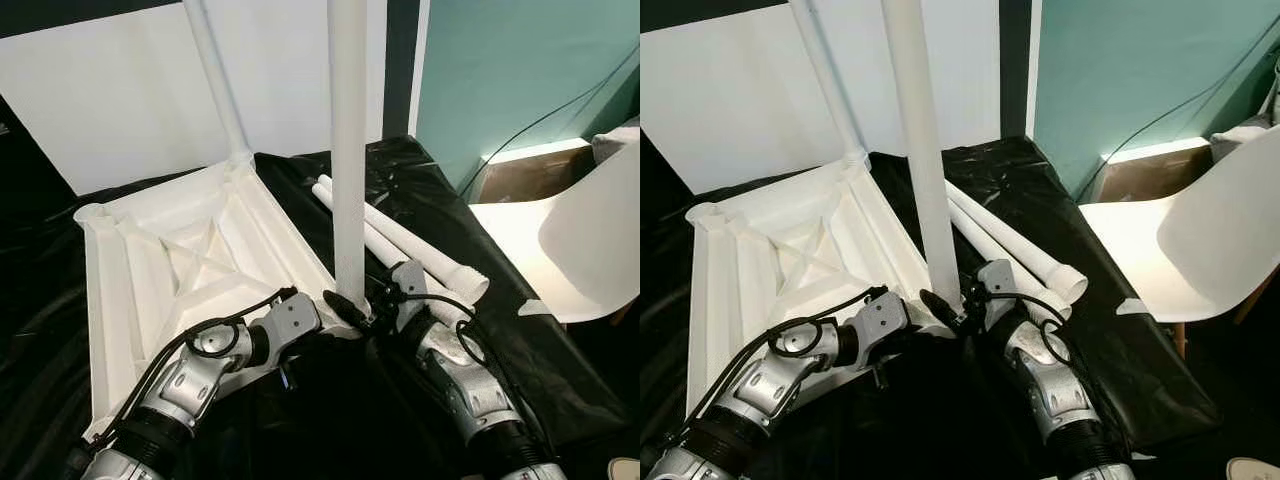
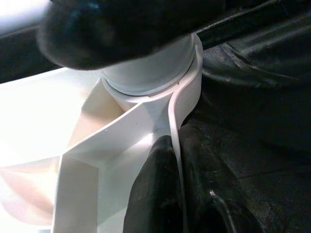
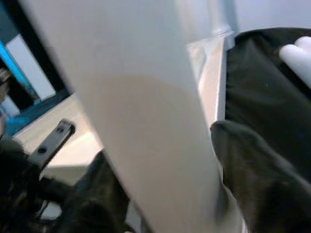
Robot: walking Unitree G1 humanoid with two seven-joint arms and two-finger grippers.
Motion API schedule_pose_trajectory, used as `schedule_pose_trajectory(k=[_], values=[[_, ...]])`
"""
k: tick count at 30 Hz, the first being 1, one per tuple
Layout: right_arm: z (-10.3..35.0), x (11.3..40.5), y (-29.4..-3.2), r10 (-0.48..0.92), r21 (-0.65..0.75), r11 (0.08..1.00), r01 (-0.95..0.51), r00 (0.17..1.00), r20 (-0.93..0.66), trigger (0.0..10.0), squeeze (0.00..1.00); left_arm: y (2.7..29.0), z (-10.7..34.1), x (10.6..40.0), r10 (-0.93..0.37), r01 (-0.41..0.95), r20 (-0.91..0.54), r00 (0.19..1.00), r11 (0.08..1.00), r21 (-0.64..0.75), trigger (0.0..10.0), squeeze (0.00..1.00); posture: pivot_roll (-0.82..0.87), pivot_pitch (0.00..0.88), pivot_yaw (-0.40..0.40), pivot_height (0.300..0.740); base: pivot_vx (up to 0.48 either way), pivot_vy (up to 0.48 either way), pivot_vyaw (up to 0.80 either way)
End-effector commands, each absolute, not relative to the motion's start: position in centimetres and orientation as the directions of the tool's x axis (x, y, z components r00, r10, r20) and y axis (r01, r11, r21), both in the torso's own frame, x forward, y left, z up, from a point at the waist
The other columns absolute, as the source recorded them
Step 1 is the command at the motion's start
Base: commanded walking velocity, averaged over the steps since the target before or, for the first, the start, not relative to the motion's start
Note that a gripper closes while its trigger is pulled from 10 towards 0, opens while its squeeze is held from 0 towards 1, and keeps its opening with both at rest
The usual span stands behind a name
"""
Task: Building children table
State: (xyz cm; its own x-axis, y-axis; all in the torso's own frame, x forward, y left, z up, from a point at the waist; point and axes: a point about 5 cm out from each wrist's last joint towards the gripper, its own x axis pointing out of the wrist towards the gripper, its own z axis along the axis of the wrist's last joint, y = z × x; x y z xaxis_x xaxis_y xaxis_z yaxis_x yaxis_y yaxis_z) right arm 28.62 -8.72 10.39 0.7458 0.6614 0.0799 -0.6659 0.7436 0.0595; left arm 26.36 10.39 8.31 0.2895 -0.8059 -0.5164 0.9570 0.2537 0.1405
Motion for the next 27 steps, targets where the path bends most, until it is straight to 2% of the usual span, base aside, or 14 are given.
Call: schedule_pose_trajectory(k=[1, 2, 3, 4, 5, 10, 16, 17, 18, 19, 20, 21, 25, 27], values=[[10.6, 29.0, -9.2, 0.636, 0.071, 0.764, -0.641, 0.767, 0.088, 10.0, 1.00, 10.9, 3.3, 23.0, -0.768, 0.977, -0.633, 0.100, 0.197, -0.085, 10.0, 0.00, 0.11, 0.000, 0.039, 0.740, 0.000, 0.000, 0.00], [10.8, 29.1, -9.3, 0.645, 0.041, 0.759, -0.649, 0.759, 0.088, 10.0, 1.00, 10.8, 3.3, 23.0, -0.767, 0.977, -0.633, 0.100, 0.197, -0.085, 10.0, 0.00, 0.11, 0.000, 0.040, 0.740, 0.000, 0.000, 0.00], [11.0, 29.3, -9.5, 0.660, 0.010, 0.749, -0.662, 0.747, 0.084, 10.0, 0.68, 10.8, 3.3, 23.0, -0.767, 0.977, -0.634, 0.100, 0.197, -0.085, 10.0, 0.00, 0.11, 0.000, 0.040, 0.740, 0.000, 0.000, 0.00], [11.2, 29.5, -9.7, 0.670, -0.011, 0.741, -0.671, 0.738, 0.081, 10.0, 0.68, 10.8, 3.3, 23.0, -0.767, 0.977, -0.634, 0.100, 0.197, -0.085, 10.0, 0.00, 0.11, 0.000, 0.040, 0.740, 0.000, 0.000, 0.00], [11.4, 29.8, -9.9, 0.695, -0.046, 0.719, -0.693, 0.716, 0.070, 10.0, 0.00, 10.8, 3.3, 23.0, -0.768, 0.977, -0.633, 0.099, 0.197, -0.085, 10.0, 0.00, 0.11, 0.000, 0.040, 0.740, 0.000, 0.000, 0.00], [11.7, 30.1, -10.5, 0.794, -0.199, 0.595, -0.778, 0.608, -0.001, 10.0, 0.00, 10.7, 3.3, 23.0, -0.770, 0.977, -0.631, 0.097, 0.194, -0.087, 10.0, 0.00, 0.11, 0.000, 0.039, 0.740, 0.000, 0.000, 0.00], [11.6, 30.7, -11.1, 0.796, -0.216, 0.586, -0.781, 0.605, -0.028, 10.0, 0.00, 10.6, 3.3, 23.0, -0.771, 0.978, -0.629, 0.096, 0.192, -0.086, 10.0, 0.00, 0.11, 0.000, 0.039, 0.740, 0.000, 0.000, 0.00], [11.5, 30.8, -11.2, 0.804, -0.213, 0.573, -0.791, 0.593, -0.039, 8.0, 0.00, 10.5, 3.4, 23.1, -0.772, 0.978, -0.628, 0.097, 0.192, -0.085, 10.0, 0.00, 0.11, 0.000, 0.038, 0.740, 0.000, 0.000, 0.00], [11.5, 30.8, -11.2, 0.804, -0.213, 0.573, -0.791, 0.593, -0.039, 8.0, 0.00, 10.5, 3.4, 23.1, -0.772, 0.978, -0.628, 0.097, 0.192, -0.085, 10.0, 0.00, 0.11, 0.000, 0.038, 0.740, 0.000, 0.000, 0.00], [11.5, 30.8, -11.2, 0.817, -0.209, 0.554, -0.806, 0.575, -0.049, 3.0, 0.00, 10.5, 3.4, 23.1, -0.772, 0.978, -0.628, 0.097, 0.192, -0.084, 10.0, 0.00, 0.11, 0.000, 0.038, 0.740, 0.000, 0.000, 0.00], [11.5, 30.8, -11.2, 0.817, -0.209, 0.554, -0.806, 0.575, -0.049, 3.0, 0.00, 10.5, 3.4, 23.1, -0.772, 0.978, -0.628, 0.097, 0.192, -0.084, 10.0, 0.00, 0.11, 0.000, 0.038, 0.740, 0.000, 0.000, 0.00], [11.5, 30.8, -11.2, 0.826, -0.170, 0.545, -0.821, 0.560, -0.056, 0.0, 0.00, 10.5, 3.4, 23.2, -0.772, 0.978, -0.627, 0.099, 0.193, -0.083, 10.0, 0.00, 0.11, 0.000, 0.036, 0.740, 0.000, 0.000, 0.00], [10.6, 30.4, -11.3, 0.826, -0.008, 0.562, -0.827, 0.562, -0.045, 0.0, 0.00, 10.8, 3.5, 23.2, -0.770, 0.976, -0.629, 0.108, 0.203, -0.080, 10.0, 0.00, 0.12, 0.000, 0.033, 0.740, 0.000, 0.000, 0.00], [10.6, 30.4, -11.3, 0.826, -0.008, 0.562, -0.827, 0.562, -0.045, 0.0, 0.00, 10.8, 3.5, 23.2, -0.770, 0.976, -0.629, 0.108, 0.203, -0.080, 10.0, 0.00, 0.12, 0.000, 0.033, 0.740, 0.000, 0.000, 0.00]])
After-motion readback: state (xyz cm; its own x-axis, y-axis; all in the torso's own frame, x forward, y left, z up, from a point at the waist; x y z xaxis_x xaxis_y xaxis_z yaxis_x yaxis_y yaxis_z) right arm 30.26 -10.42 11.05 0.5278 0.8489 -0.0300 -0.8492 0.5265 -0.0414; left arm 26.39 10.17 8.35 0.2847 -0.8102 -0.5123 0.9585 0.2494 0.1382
